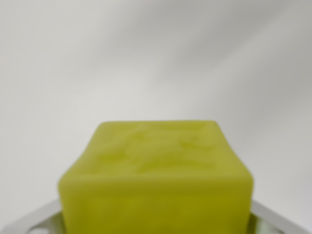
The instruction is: Pick yellow cube
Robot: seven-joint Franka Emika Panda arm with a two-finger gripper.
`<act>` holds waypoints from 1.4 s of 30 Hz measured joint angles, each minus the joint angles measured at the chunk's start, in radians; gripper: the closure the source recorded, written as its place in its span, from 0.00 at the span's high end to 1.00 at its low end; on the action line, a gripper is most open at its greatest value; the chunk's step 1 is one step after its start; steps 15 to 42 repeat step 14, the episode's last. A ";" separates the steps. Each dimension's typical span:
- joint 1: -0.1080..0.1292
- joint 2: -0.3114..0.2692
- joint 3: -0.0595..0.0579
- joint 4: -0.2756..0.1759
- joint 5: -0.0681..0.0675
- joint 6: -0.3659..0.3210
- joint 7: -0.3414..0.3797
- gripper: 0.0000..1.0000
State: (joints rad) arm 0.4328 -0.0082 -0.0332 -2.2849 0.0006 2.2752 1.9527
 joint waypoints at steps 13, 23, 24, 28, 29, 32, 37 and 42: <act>0.000 -0.016 0.000 0.012 -0.001 -0.028 0.001 0.00; 0.000 -0.016 0.000 0.012 -0.001 -0.028 0.001 0.00; 0.000 -0.016 0.000 0.012 -0.001 -0.028 0.001 0.00; 0.000 -0.016 0.000 0.012 -0.001 -0.028 0.001 0.00; 0.000 -0.016 0.000 0.012 -0.001 -0.028 0.001 0.00; 0.000 -0.016 0.000 0.012 -0.001 -0.028 0.001 0.00; 0.000 -0.016 0.000 0.012 -0.001 -0.028 0.001 0.00; 0.000 -0.016 0.000 0.012 -0.001 -0.028 0.001 0.00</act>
